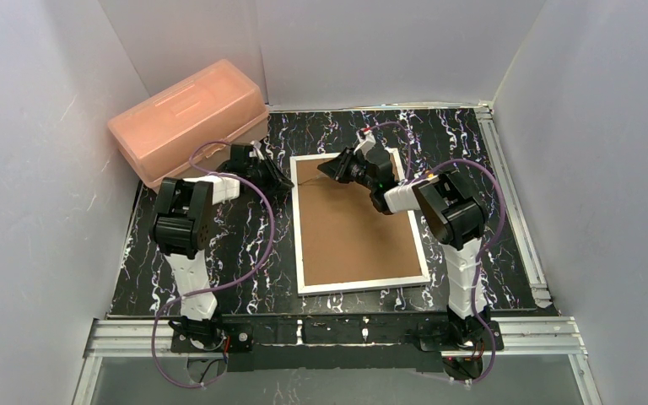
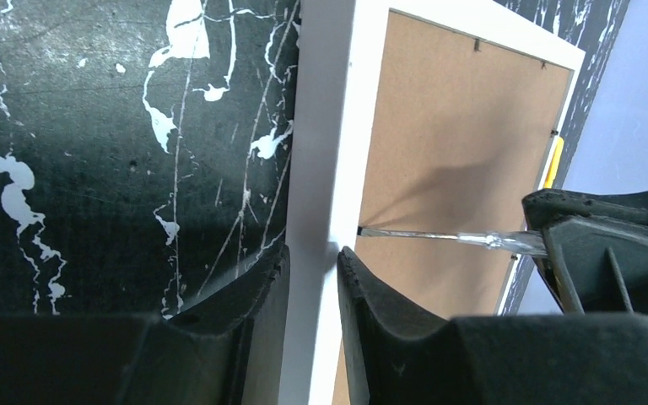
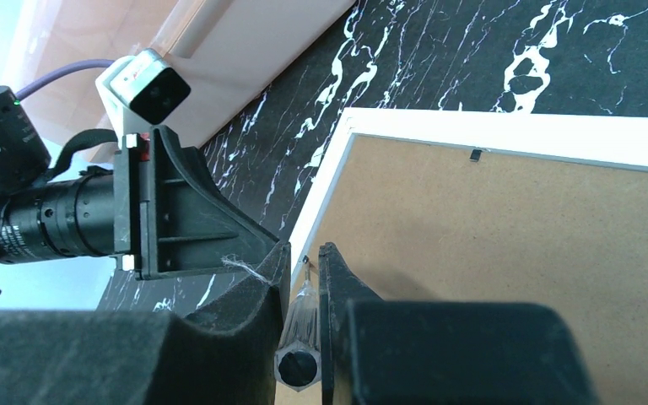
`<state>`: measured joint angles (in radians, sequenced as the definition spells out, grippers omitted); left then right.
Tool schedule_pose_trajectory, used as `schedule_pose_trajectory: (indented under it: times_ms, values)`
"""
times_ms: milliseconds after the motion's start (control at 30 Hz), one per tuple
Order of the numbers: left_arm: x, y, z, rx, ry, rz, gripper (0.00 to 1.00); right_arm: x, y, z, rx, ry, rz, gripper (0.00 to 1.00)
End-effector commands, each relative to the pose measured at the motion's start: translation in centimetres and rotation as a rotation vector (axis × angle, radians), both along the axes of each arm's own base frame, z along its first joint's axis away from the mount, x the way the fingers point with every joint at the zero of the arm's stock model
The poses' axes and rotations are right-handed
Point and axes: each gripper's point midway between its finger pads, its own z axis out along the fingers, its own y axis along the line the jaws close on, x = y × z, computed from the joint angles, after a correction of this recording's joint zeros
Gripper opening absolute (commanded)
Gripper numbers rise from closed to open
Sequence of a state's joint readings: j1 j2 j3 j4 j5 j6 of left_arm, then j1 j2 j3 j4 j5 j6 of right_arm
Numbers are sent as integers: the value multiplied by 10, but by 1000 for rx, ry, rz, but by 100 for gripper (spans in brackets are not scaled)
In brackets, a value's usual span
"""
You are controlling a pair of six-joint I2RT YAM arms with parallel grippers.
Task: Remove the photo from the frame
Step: Release the photo frame item from the photo frame.
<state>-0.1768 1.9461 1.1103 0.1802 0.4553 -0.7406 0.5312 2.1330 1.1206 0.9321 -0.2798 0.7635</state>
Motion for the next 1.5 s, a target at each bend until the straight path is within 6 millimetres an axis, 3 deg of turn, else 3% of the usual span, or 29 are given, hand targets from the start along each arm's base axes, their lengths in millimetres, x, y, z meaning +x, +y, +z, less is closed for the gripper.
schedule_pose_trajectory:
  times_ms: [0,433,1467]
  values:
    - [7,-5,8,-25,-12,-19,25,5,5,1,3,-27,14,1]
    - [9,-12,2,-59,14,-43,14,2,7,-6,15,-8,30,1]
    - [-1,-24,-8,-82,49,-63,9,-14,27,-10,78,28,82,1]
